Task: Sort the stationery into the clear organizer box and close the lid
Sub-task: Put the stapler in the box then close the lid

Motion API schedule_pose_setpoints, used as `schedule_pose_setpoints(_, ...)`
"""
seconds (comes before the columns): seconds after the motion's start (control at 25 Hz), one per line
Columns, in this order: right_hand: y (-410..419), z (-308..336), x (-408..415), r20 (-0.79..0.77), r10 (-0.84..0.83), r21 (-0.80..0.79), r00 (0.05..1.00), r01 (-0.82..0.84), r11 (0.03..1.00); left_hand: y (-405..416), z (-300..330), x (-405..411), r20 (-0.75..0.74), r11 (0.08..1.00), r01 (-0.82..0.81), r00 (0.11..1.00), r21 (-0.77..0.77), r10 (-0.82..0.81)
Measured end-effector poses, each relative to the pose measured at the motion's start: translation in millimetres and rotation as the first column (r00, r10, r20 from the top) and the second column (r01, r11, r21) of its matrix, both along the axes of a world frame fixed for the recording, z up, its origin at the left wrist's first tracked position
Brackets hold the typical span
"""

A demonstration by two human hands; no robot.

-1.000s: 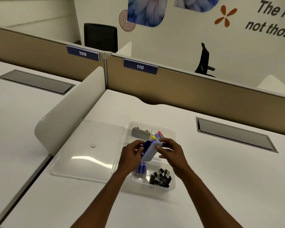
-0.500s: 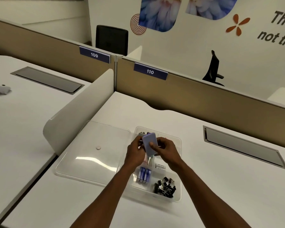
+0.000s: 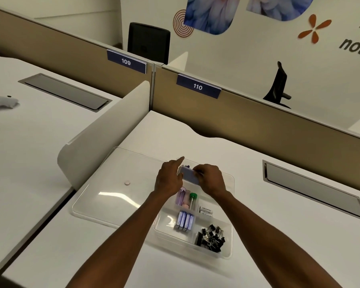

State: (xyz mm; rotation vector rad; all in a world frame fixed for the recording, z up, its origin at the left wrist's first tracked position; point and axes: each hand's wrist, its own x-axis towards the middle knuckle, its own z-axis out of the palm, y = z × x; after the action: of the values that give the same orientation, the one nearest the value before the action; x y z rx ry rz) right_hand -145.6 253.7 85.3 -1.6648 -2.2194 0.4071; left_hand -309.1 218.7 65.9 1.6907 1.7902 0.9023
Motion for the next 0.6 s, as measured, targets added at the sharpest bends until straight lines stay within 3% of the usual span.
schedule_pose_setpoints(0.12,-1,-10,-8,0.072,0.038,0.025,0.997,-0.040,0.999,4,-9,-3,-0.101,1.000,-0.026,0.995,0.011,0.027)
schedule_pose_setpoints(0.32,-11,-26,-15,0.064,0.032,0.001,0.997,-0.032,0.999,4,-23,-2,-0.144,0.997,-0.059,0.988,-0.049,0.051)
schedule_pose_setpoints(0.6,-20,-33,-9,0.062,0.028,0.052,0.998,-0.031,0.998,9,-23,-6,-0.254,1.000,0.003,0.967,0.010,-0.001)
